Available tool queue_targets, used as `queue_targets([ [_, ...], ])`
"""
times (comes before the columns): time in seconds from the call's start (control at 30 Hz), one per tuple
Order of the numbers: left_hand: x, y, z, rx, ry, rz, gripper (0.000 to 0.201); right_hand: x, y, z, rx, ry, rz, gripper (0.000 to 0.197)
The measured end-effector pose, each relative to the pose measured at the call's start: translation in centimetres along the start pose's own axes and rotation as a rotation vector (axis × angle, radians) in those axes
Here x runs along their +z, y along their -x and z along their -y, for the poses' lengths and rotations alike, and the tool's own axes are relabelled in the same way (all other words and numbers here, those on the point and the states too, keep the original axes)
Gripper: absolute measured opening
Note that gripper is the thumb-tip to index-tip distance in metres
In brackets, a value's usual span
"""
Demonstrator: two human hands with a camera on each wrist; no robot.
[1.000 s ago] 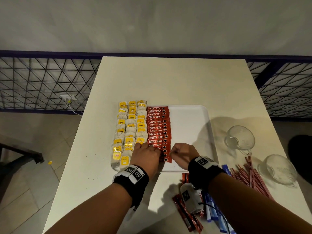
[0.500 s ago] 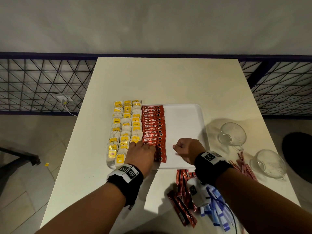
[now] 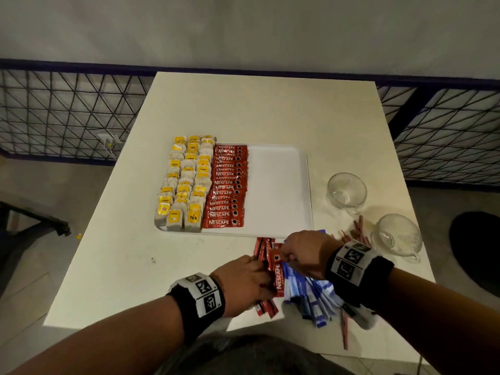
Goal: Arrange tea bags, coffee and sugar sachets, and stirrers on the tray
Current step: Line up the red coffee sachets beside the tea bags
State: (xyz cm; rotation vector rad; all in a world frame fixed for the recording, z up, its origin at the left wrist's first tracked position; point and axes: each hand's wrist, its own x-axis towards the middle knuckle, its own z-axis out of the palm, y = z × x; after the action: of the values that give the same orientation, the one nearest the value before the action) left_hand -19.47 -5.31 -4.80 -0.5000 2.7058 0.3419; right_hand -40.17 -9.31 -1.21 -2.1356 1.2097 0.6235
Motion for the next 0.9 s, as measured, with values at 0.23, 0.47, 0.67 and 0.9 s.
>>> queue_targets([
  [0.23, 1.0, 1.3, -0.3, -0.084, -0.025, -0.069, 0.029, 2.4, 1.4, -0.1, -0.077, 0.049, -0.083, 0.029],
  [0.47, 3.2, 1.3, -0.6, -0.299, -0.088, -0.019, 0.036, 3.4, 0.3, 1.4, -0.078, 0.289, -0.187, 0.028],
  [0.67, 2.8, 3.5, 0.7, -0.492, 0.067, -0.055, 0.036, 3.2, -0.6, 2.7, -0.105, 0.313, -0.166, 0.026],
  [0.9, 0.4, 1.5, 2.5, -0.996, 0.77, -0.263, 0.034, 3.0, -0.4, 3.6, -0.109, 0.273, -0.149, 0.029],
])
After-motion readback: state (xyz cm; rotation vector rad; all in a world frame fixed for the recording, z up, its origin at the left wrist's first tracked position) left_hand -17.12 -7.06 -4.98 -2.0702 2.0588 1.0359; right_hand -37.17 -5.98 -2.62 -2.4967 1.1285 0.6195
